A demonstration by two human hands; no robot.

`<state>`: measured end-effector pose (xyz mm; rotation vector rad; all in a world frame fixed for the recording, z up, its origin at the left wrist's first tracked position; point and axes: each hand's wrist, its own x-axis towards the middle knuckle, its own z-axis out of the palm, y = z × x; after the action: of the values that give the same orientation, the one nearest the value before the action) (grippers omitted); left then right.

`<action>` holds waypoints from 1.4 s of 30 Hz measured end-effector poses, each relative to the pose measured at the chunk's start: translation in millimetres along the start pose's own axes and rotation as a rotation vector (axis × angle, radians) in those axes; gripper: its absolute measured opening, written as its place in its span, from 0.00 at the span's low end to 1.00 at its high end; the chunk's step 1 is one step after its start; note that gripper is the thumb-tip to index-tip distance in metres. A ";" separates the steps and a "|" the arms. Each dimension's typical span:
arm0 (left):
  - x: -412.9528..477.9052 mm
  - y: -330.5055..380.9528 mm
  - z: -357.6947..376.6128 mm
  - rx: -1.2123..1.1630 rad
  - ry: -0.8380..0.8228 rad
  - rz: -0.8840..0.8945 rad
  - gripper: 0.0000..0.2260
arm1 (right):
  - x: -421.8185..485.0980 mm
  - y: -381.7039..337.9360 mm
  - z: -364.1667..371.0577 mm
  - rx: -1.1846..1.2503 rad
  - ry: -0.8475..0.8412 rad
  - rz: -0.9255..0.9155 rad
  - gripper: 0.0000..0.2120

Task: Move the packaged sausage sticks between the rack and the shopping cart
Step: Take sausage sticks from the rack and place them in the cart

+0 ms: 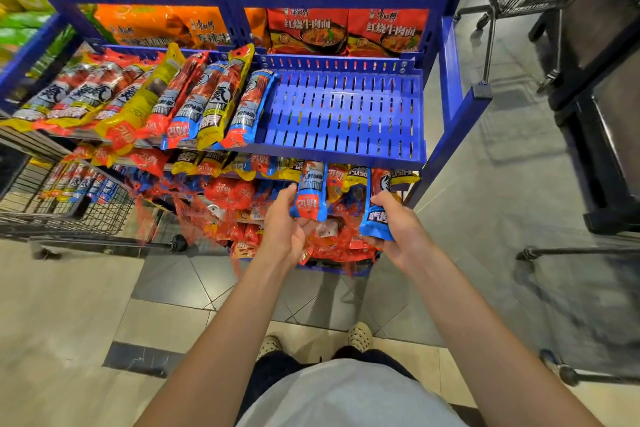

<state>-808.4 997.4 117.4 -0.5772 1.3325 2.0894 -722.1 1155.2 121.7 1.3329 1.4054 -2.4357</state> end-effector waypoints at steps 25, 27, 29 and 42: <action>-85.9 23.8 -226.9 0.107 0.149 0.167 0.08 | -6.7 104.1 118.7 -0.612 -0.642 0.277 0.11; -99.2 27.0 -261.2 0.049 0.267 0.181 0.13 | -13.5 120.7 156.9 -0.658 -0.666 0.294 0.08; -113.5 28.9 -298.8 0.000 0.371 0.199 0.21 | -21.3 140.4 197.3 -0.715 -0.694 0.293 0.09; -200.8 34.0 -544.7 -0.378 0.717 0.164 0.15 | -78.3 317.1 420.8 -1.114 -0.758 0.124 0.09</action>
<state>-659.3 439.8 46.7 -1.5346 1.3700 2.3947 -819.0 636.3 50.0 0.1936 1.8059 -1.3114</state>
